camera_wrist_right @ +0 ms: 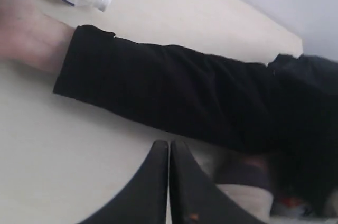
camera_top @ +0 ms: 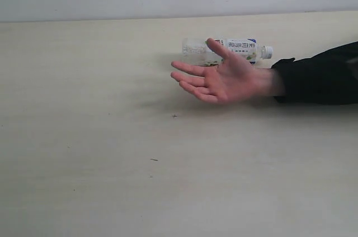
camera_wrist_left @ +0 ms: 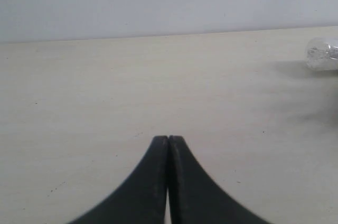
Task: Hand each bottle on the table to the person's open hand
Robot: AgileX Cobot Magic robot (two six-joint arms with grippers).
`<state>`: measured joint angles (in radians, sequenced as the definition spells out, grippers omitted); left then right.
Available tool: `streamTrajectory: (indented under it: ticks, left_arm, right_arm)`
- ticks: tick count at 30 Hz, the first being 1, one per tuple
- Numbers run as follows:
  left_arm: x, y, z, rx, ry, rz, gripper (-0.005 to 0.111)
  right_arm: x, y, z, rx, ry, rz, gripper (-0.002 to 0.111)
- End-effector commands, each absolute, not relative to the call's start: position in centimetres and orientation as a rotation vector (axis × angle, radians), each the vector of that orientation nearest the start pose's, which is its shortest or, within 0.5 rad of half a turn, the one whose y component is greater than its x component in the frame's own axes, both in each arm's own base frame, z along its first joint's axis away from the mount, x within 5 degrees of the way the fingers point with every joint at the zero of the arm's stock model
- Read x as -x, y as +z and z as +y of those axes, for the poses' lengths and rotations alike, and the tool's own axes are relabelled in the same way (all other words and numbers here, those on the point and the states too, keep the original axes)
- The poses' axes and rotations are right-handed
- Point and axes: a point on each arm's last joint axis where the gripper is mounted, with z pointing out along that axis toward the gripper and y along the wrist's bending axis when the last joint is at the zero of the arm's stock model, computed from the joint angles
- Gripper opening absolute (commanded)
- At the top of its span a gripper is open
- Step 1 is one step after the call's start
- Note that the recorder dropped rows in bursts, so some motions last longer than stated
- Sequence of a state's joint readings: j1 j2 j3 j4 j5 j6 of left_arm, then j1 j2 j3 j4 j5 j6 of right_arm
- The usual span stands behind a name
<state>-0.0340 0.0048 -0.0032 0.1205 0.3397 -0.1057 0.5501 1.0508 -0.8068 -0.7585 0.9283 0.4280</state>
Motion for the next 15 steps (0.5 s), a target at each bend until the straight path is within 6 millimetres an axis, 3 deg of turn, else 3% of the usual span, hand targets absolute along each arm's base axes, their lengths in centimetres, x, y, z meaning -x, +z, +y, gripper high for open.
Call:
streamTrajectory:
  ticks: [1,4,7,11,15]
  left_arm:
    - [-5.4,18.4,0.2,-0.007,0.02,1.812,0.003]
    - [-5.4,18.4,0.2,-0.007,0.02,1.812,0.003]
    - [-5.4,18.4,0.2,-0.007,0.02,1.812,0.003]
    - [-5.4,18.4,0.2,-0.007,0.02,1.812,0.003]
    - [-5.4,18.4,0.2,-0.007,0.02,1.812,0.003]
  right_arm:
    - [-27.1,30.3,9.3,0.686,-0.703,2.38,0.0]
    - [-32.1,30.2,11.2,0.774,-0.683,2.468,0.0]
    - [-35.9,29.1,12.4,0.995,-0.602,2.517,0.0]
    - [-39.1,27.0,13.5,1.331,-0.497,2.457,0.0]
    - [-41.5,24.8,14.1,1.571,-0.56,2.32,0.0]
